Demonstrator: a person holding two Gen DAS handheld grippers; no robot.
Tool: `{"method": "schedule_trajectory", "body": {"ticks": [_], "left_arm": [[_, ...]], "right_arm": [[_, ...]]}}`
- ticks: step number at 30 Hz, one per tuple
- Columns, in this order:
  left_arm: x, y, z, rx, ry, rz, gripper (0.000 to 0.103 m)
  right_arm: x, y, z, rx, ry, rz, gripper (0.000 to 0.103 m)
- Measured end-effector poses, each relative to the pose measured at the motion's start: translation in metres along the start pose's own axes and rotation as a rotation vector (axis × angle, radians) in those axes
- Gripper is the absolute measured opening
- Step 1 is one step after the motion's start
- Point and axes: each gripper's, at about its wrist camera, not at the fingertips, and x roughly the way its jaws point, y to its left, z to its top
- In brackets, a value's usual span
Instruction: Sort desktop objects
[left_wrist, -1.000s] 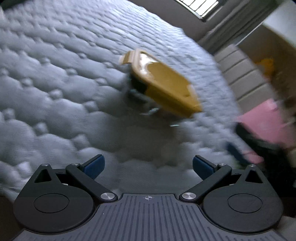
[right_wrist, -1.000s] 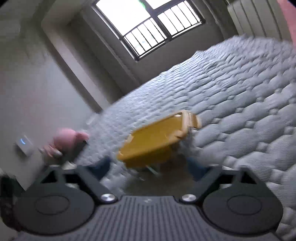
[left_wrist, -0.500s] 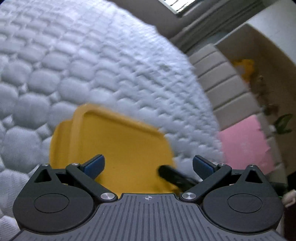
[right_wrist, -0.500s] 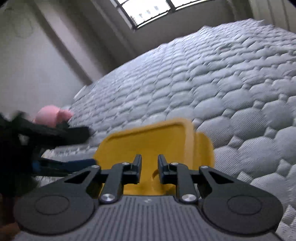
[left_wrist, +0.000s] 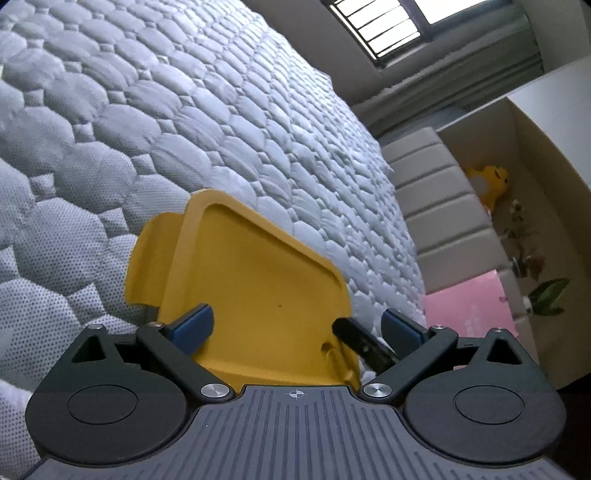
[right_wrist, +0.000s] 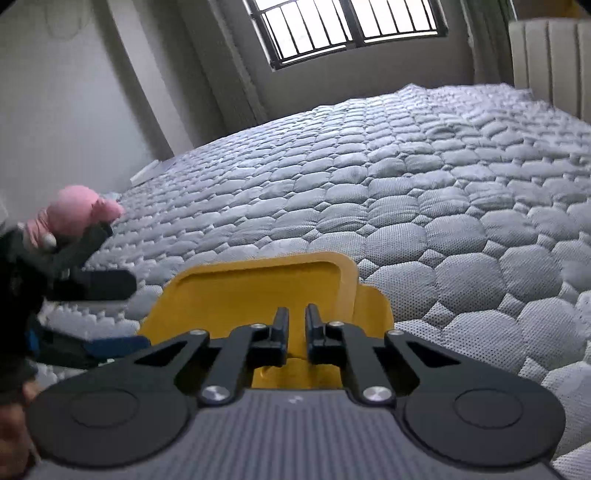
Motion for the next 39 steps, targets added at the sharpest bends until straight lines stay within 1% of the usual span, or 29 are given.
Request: {"method": "schedule_trajectory", "body": {"ticks": [3, 6, 8, 12, 18, 20, 22, 23, 24, 25, 26, 27, 29, 31, 33, 35, 37, 38, 39], "left_arm": [[-0.001, -0.001, -0.002, 0.022, -0.006, 0.002, 0.100], [0.000, -0.005, -0.006, 0.046, -0.017, 0.022, 0.100], [0.001, -0.008, -0.007, 0.050, -0.021, 0.029, 0.100], [0.000, -0.007, -0.010, 0.054, -0.026, 0.029, 0.100], [-0.001, -0.008, -0.011, 0.067, -0.031, 0.032, 0.100], [0.000, -0.012, -0.011, 0.080, -0.034, 0.052, 0.100], [0.001, -0.023, -0.011, 0.116, -0.032, 0.107, 0.100], [-0.002, -0.030, -0.014, 0.140, -0.040, 0.152, 0.100], [-0.006, -0.038, -0.017, 0.166, -0.050, 0.201, 0.100], [-0.013, -0.046, -0.023, 0.207, -0.072, 0.245, 0.100], [-0.020, -0.053, -0.029, 0.245, -0.093, 0.277, 0.100], [-0.029, -0.060, -0.037, 0.282, -0.112, 0.310, 0.100], [-0.042, -0.068, -0.053, 0.337, -0.119, 0.384, 0.101], [-0.051, -0.072, -0.071, 0.382, -0.098, 0.465, 0.101], [-0.055, -0.071, -0.090, 0.431, -0.058, 0.542, 0.102], [-0.059, -0.070, -0.108, 0.470, -0.016, 0.607, 0.102], [-0.063, -0.068, -0.124, 0.488, 0.012, 0.653, 0.102], [-0.067, -0.068, -0.130, 0.488, 0.013, 0.665, 0.103], [-0.072, -0.068, -0.135, 0.483, 0.005, 0.671, 0.103]], "right_arm": [[-0.001, 0.000, -0.004, -0.002, -0.025, -0.004, 0.007], [0.000, -0.004, -0.005, 0.016, -0.035, -0.003, 0.001], [0.002, -0.009, -0.003, 0.034, -0.032, 0.009, 0.000], [0.004, -0.017, -0.001, 0.061, -0.024, 0.036, 0.000], [0.003, -0.013, -0.005, 0.045, -0.041, 0.019, 0.000], [0.003, -0.010, -0.004, 0.026, -0.044, 0.008, 0.000], [0.000, -0.005, -0.001, -0.001, -0.036, 0.003, 0.000], [-0.005, -0.003, 0.001, -0.004, -0.030, -0.003, 0.010], [-0.010, -0.001, 0.003, -0.006, -0.024, -0.009, 0.028], [-0.016, 0.002, 0.005, -0.008, -0.017, -0.014, 0.039], [-0.024, 0.004, 0.005, -0.015, -0.023, -0.017, 0.058], [-0.036, 0.007, 0.004, -0.031, -0.048, -0.013, 0.075], [-0.060, 0.014, -0.001, -0.071, -0.069, -0.027, 0.093], [-0.077, 0.021, -0.009, -0.102, -0.036, -0.049, 0.094], [-0.087, 0.026, -0.020, -0.116, 0.046, -0.058, 0.097], [-0.093, 0.029, -0.032, -0.112, 0.123, -0.082, 0.097], [-0.098, 0.032, -0.045, -0.100, 0.198, -0.112, 0.097], [-0.100, 0.034, -0.051, -0.092, 0.231, -0.136, 0.097], [-0.101, 0.036, -0.054, -0.078, 0.257, -0.178, 0.097]]}}
